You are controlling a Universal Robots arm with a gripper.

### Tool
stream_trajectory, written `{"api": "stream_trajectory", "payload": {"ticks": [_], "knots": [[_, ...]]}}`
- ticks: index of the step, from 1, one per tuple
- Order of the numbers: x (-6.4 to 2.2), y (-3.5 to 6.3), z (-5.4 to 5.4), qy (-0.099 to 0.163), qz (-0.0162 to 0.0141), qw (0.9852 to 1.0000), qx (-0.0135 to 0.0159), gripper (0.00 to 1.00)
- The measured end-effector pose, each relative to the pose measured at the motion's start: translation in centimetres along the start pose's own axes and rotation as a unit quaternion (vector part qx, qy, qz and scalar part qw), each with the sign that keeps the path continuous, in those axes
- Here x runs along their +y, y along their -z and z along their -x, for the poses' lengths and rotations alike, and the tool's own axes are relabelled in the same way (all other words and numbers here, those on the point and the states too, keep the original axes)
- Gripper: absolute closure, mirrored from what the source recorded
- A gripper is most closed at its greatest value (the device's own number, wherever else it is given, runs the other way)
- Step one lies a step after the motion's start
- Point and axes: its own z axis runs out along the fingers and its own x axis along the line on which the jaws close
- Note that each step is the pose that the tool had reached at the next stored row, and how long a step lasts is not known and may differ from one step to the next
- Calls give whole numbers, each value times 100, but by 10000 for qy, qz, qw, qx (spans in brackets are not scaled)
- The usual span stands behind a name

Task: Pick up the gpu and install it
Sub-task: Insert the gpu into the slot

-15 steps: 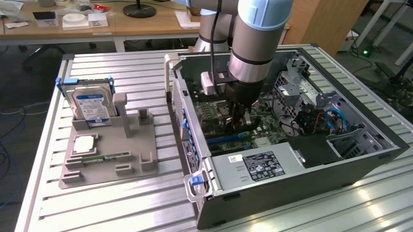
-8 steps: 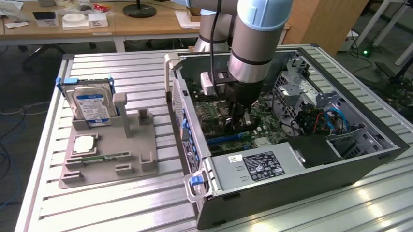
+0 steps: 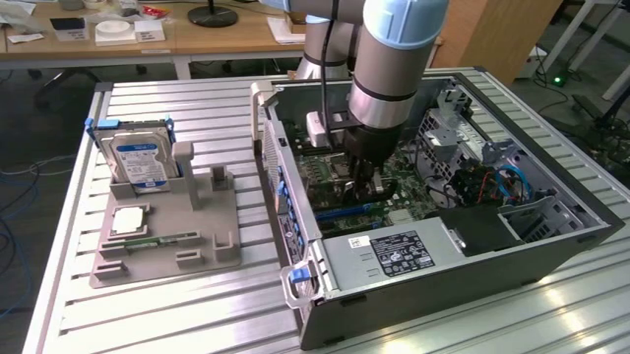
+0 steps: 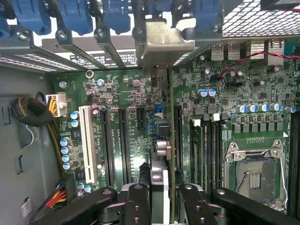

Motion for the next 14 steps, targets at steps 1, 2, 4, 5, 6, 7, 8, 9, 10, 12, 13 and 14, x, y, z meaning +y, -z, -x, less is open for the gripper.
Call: {"api": "stream_trajectory", "payload": {"ticks": [1,2,4,5,6,7,8,9,10,12,13,14], "knots": [[1,-2,-1,0,0,10000,1,72],[3,-4,-2,1,0,10000,1,72],[12,-9,-2,1,0,10000,1,72],[18,-12,-3,1,0,10000,1,72],[25,-16,-3,1,0,10000,1,72],[30,-20,-4,1,0,10000,1,72],[33,-24,-4,1,0,10000,1,72],[36,-27,-5,1,1,10000,1,72],[40,-28,-5,1,0,10000,1,72],[47,-31,-6,1,1,10000,1,72],[49,-34,-6,2,1,10000,1,72],[50,-36,-6,2,0,10000,1,72]]}}
